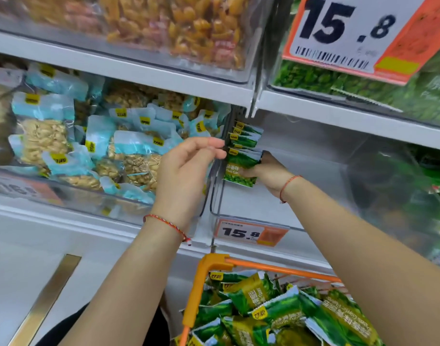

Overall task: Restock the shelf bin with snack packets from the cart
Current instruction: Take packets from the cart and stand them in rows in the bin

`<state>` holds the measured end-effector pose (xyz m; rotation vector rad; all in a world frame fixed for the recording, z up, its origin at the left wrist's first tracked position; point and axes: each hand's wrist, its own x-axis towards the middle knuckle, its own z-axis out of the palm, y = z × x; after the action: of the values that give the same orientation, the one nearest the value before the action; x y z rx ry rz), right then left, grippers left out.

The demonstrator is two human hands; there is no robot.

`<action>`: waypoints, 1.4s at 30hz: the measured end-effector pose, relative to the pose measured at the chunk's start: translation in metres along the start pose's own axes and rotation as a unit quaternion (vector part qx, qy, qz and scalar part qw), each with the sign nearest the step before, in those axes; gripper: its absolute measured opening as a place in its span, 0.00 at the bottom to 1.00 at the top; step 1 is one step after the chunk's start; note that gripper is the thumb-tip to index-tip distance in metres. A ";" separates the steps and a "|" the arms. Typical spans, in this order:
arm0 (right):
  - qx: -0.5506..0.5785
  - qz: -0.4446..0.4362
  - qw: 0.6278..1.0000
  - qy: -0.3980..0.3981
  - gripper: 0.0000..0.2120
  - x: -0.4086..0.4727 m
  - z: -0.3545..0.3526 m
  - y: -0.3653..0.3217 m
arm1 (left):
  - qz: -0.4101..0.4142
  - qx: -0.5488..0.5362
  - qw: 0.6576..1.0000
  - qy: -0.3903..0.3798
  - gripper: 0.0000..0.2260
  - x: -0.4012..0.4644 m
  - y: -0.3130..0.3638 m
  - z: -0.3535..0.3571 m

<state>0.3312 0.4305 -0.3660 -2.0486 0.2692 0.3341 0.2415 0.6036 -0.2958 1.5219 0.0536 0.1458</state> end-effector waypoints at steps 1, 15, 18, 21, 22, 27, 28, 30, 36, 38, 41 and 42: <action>-0.013 0.000 1.000 0.012 0.35 -0.006 0.001 0.000 | -0.001 -0.009 1.000 0.008 0.10 0.001 0.000 -0.001; -0.184 -0.053 0.978 0.079 0.19 -0.009 0.003 0.007 | -0.020 -0.074 0.996 0.051 0.13 -0.003 0.005 -0.005; -0.205 -0.058 0.974 0.079 0.20 -0.009 0.003 0.007 | -0.009 -0.069 0.996 0.050 0.14 -0.003 0.005 -0.004; -0.252 -0.057 0.964 0.060 0.27 -0.007 0.006 0.009 | -0.011 -0.060 0.997 0.040 0.13 -0.004 0.005 -0.003; -0.273 -0.052 0.959 0.058 0.29 -0.005 0.007 0.010 | -0.013 -0.059 0.997 0.037 0.13 -0.004 0.005 -0.002; -0.333 -0.029 0.938 0.092 0.31 -0.002 0.009 0.009 | -0.016 -0.057 0.998 0.032 0.12 -0.004 0.004 -0.001; -0.347 -0.031 0.932 0.102 0.31 -0.003 0.009 0.008 | -0.017 -0.058 0.998 0.031 0.12 -0.004 0.004 -0.001; -0.373 -0.031 0.920 0.114 0.30 -0.006 0.008 0.006 | -0.019 -0.056 0.998 0.032 0.12 -0.004 0.004 -0.001; -0.386 -0.029 0.915 0.118 0.30 -0.011 0.010 0.003 | -0.019 -0.041 0.999 0.025 0.12 -0.005 0.002 -0.001; -0.396 -0.023 0.909 0.124 0.29 -0.011 0.011 0.002 | -0.021 -0.040 0.999 0.025 0.12 -0.005 0.002 -0.002; -0.418 -0.025 0.899 0.130 0.28 -0.011 0.013 0.001 | -0.024 -0.041 0.998 0.028 0.13 -0.005 0.002 -0.001; -0.425 -0.031 0.895 0.136 0.27 -0.011 0.013 0.001 | -0.024 -0.041 0.999 0.027 0.13 -0.005 0.002 0.000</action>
<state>0.3190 0.4419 -0.3684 -2.9745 0.2488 0.1205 0.2367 0.6033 -0.2938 1.4343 0.1270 0.1491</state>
